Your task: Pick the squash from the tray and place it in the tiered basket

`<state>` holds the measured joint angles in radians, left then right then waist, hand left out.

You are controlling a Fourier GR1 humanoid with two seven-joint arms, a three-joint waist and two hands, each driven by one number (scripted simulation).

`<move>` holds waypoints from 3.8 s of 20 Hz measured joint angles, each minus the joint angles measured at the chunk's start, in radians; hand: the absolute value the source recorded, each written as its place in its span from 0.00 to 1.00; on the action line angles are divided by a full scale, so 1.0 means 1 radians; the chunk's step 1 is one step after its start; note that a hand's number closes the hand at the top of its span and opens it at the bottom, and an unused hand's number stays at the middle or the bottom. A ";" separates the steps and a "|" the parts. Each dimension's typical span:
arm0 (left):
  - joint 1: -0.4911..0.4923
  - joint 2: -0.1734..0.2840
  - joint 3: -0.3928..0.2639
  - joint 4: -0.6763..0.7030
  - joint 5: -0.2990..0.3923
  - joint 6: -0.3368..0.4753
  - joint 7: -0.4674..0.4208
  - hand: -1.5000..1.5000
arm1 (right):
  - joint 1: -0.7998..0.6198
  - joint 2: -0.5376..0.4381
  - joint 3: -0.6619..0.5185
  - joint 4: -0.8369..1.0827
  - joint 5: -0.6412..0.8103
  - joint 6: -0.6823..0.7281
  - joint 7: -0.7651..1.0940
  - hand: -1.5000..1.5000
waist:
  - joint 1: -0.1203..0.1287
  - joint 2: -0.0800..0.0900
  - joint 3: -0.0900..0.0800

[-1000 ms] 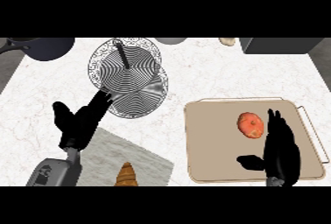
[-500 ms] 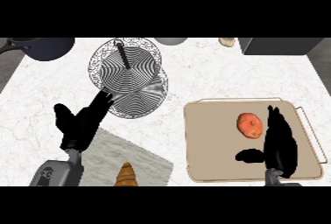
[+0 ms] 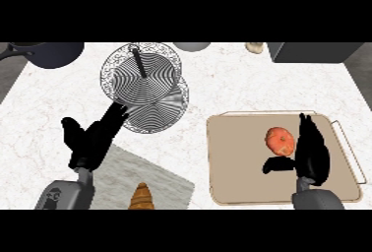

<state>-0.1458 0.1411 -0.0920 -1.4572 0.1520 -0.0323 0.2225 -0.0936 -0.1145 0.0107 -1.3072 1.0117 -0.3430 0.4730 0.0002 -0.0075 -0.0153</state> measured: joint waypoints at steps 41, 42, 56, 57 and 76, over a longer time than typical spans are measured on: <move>-0.006 -0.013 0.025 0.013 -0.017 -0.012 0.010 0.50 | 0.000 0.083 0.836 -0.744 0.379 0.221 0.656 1.00 | -0.012 -0.005 0.008; -0.008 -0.014 0.025 0.013 -0.018 -0.011 0.010 0.50 | -0.029 0.080 0.854 -0.772 0.402 0.245 0.672 1.00 | -0.010 -0.004 0.008; -0.030 -0.024 0.011 0.015 -0.027 -0.017 0.026 0.50 | -0.441 0.093 0.718 -0.807 0.299 0.469 0.722 1.00 | 0.023 0.004 0.008; -0.033 -0.027 0.010 0.016 -0.025 -0.018 0.026 0.50 | -0.472 0.095 0.684 -0.782 0.277 0.476 0.718 1.00 | 0.027 0.006 0.008; -0.074 -0.043 -0.008 0.040 -0.036 -0.036 0.019 0.50 | -1.064 0.105 0.302 -0.030 -0.034 0.314 0.655 1.00 | 0.077 0.022 0.011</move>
<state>-0.2194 0.0983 -0.1001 -1.4176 0.1156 -0.0685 0.2414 -1.1572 -0.0092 0.3130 -1.3374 0.9780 -0.0286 1.1281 0.0771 0.0143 -0.0046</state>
